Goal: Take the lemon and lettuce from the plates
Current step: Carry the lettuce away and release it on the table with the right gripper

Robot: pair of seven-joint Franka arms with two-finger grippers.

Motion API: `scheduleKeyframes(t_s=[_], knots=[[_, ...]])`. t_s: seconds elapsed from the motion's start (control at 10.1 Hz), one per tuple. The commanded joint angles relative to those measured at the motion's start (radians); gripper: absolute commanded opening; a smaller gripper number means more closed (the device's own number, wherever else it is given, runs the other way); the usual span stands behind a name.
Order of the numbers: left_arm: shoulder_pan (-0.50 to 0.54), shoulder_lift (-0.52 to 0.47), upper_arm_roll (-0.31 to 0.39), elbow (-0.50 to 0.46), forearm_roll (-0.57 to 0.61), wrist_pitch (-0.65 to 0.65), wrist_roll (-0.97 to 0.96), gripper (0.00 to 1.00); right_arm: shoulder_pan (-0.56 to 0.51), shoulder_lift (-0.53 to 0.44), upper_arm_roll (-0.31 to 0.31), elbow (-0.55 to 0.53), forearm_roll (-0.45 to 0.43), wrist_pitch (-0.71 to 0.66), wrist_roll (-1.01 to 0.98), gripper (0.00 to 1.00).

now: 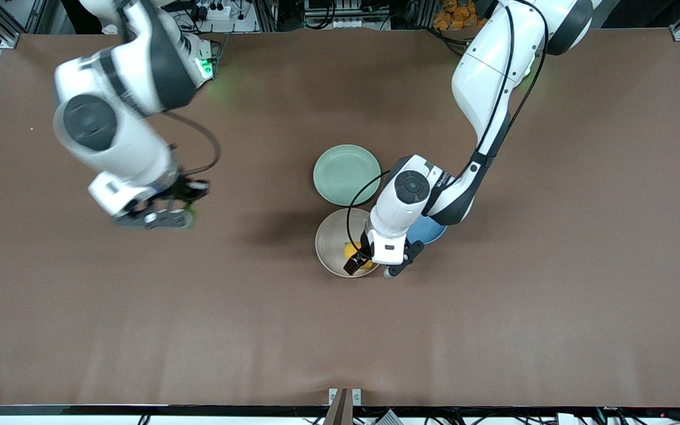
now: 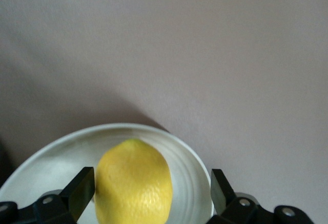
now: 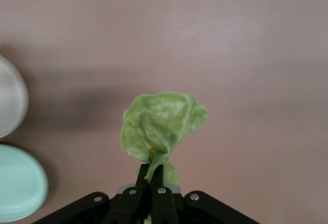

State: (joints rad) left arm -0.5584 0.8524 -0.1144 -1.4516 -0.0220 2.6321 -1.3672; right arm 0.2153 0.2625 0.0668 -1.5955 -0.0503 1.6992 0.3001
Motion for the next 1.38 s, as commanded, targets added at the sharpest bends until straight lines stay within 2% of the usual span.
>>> scheduleKeyframes(t_s=[0.0, 0.1, 0.3, 0.39, 0.59, 0.69, 0.79, 0.89, 0.99, 1.08, 1.28], knots=[[-0.029, 0.016, 0.013, 0.016, 0.016, 0.012, -0.047, 1.00, -0.179, 0.001, 0.018, -0.122, 0.015, 0.095, -0.201, 0.00], [-0.028, 0.016, 0.013, 0.013, 0.016, 0.011, -0.047, 1.00, -0.245, 0.013, 0.018, -0.180, 0.013, 0.179, -0.237, 0.00], [-0.026, 0.017, 0.013, 0.013, 0.016, 0.009, -0.047, 1.00, -0.318, 0.079, 0.018, -0.227, 0.015, 0.284, -0.246, 0.00], [-0.023, 0.019, 0.013, 0.011, 0.016, 0.009, -0.047, 1.00, -0.321, 0.127, 0.018, -0.247, 0.018, 0.348, -0.245, 0.00], [-0.025, 0.025, 0.015, 0.010, 0.017, 0.006, -0.050, 1.00, -0.323, 0.179, 0.018, -0.331, 0.021, 0.564, -0.242, 0.00], [-0.029, 0.024, 0.034, 0.004, 0.023, 0.003, -0.068, 0.25, -0.321, 0.199, 0.018, -0.331, 0.023, 0.592, -0.239, 0.00], [-0.029, 0.022, 0.036, 0.004, 0.025, 0.003, -0.070, 0.00, -0.315, 0.204, 0.018, -0.331, 0.023, 0.602, -0.240, 0.06], [-0.029, 0.022, 0.036, 0.002, 0.027, 0.002, -0.070, 0.00, -0.315, 0.210, 0.018, -0.331, 0.023, 0.608, -0.243, 0.27], [-0.028, 0.017, 0.036, 0.002, 0.027, -0.006, -0.070, 0.00, -0.314, 0.214, 0.018, -0.331, 0.023, 0.631, -0.243, 0.85], [-0.028, 0.007, 0.036, 0.005, 0.027, -0.042, -0.070, 0.00, -0.303, 0.213, 0.018, -0.328, 0.023, 0.626, -0.245, 1.00], [-0.022, -0.044, 0.038, 0.008, 0.028, -0.159, -0.069, 0.00, -0.275, 0.170, 0.016, -0.327, 0.021, 0.605, -0.236, 1.00]])
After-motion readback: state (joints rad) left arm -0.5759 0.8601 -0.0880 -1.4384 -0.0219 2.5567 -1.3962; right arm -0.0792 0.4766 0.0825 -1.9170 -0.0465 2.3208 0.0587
